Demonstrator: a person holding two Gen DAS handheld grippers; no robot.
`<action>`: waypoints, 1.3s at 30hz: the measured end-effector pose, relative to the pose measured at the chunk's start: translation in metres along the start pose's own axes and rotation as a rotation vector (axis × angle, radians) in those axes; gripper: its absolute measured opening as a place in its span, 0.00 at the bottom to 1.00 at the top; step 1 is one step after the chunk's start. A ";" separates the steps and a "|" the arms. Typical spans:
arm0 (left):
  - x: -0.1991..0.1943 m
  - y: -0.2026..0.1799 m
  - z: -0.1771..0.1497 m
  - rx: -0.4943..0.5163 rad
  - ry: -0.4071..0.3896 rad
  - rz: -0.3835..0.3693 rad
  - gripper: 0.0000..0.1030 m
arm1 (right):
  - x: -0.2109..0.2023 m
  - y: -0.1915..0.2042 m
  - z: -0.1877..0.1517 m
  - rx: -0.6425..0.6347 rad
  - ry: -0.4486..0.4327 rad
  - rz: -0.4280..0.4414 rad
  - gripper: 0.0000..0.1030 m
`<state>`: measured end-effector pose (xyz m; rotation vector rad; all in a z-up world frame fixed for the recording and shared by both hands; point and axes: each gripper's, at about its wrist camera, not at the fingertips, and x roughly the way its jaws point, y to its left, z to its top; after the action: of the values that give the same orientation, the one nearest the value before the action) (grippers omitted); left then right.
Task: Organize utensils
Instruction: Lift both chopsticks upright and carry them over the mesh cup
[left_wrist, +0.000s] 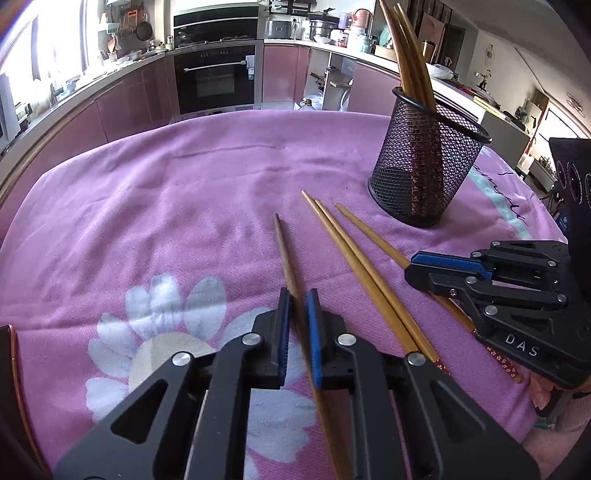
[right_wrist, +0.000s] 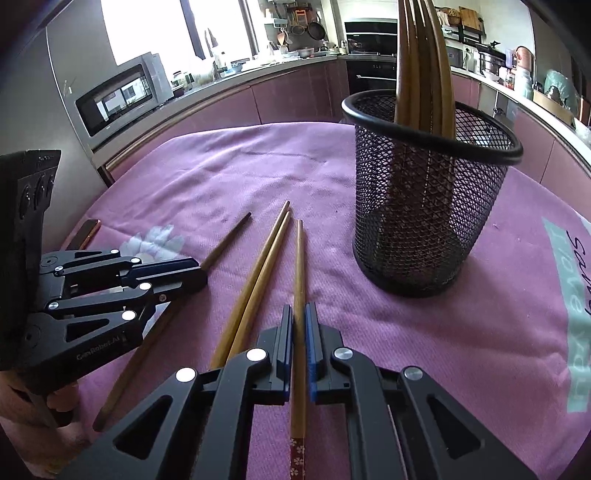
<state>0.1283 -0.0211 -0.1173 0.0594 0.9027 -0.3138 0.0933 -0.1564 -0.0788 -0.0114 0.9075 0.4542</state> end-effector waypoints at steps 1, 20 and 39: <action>0.000 0.001 0.000 -0.004 0.000 -0.004 0.09 | -0.002 -0.001 0.000 0.003 -0.005 0.002 0.05; -0.073 -0.004 0.032 -0.030 -0.139 -0.313 0.07 | -0.090 -0.012 0.013 0.039 -0.232 0.102 0.05; -0.139 -0.008 0.091 -0.027 -0.379 -0.396 0.07 | -0.148 -0.037 0.050 0.041 -0.435 0.069 0.05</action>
<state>0.1149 -0.0119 0.0486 -0.2015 0.5363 -0.6579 0.0674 -0.2353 0.0590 0.1516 0.4897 0.4790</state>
